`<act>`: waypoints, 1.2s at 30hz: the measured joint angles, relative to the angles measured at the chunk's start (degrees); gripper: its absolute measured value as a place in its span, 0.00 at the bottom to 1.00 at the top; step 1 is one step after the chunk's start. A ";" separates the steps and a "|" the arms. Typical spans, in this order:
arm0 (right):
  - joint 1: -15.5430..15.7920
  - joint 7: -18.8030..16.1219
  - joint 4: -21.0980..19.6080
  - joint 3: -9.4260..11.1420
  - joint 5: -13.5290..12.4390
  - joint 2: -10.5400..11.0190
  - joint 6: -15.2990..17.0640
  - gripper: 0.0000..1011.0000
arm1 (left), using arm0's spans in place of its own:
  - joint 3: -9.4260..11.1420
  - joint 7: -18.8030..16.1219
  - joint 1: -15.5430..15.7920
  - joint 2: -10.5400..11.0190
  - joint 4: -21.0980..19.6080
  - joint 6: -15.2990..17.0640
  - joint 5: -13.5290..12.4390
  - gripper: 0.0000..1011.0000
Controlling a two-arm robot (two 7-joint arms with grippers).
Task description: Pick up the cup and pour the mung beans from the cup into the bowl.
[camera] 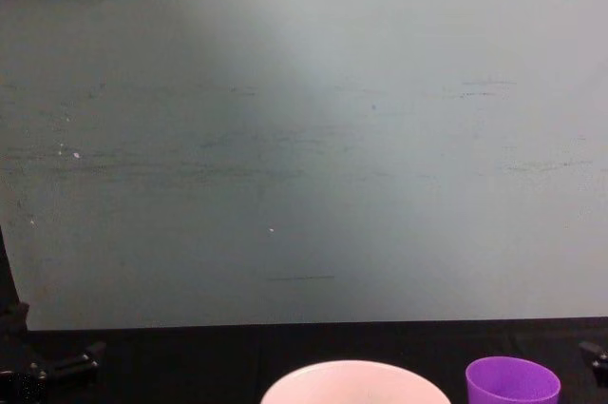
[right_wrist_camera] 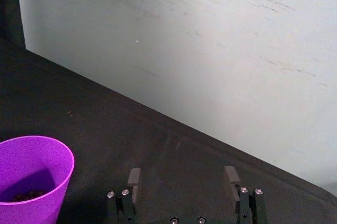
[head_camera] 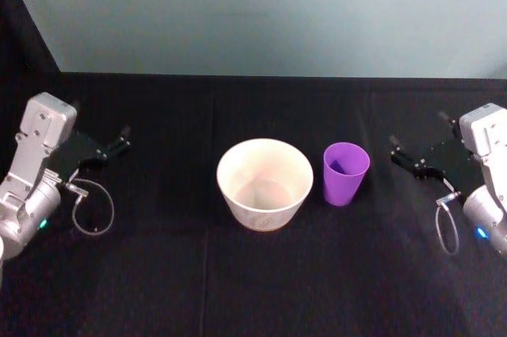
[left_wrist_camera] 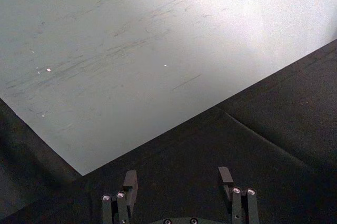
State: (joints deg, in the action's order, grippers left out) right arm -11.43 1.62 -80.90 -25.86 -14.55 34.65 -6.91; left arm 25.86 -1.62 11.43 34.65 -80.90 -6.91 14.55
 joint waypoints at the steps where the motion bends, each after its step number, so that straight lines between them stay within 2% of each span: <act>1: 0.00 0.00 0.00 0.00 0.00 0.00 0.00 0.99 | 0.00 0.00 0.00 0.00 0.00 0.00 0.00 0.99; 36: 0.00 0.00 0.00 0.00 0.00 0.00 0.00 0.99 | 0.00 0.00 0.00 0.00 0.00 0.00 0.00 0.99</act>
State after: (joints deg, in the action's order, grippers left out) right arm -11.43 1.62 -80.90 -25.86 -14.55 34.65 -6.91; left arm 25.86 -1.62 11.43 34.65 -80.90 -6.91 14.55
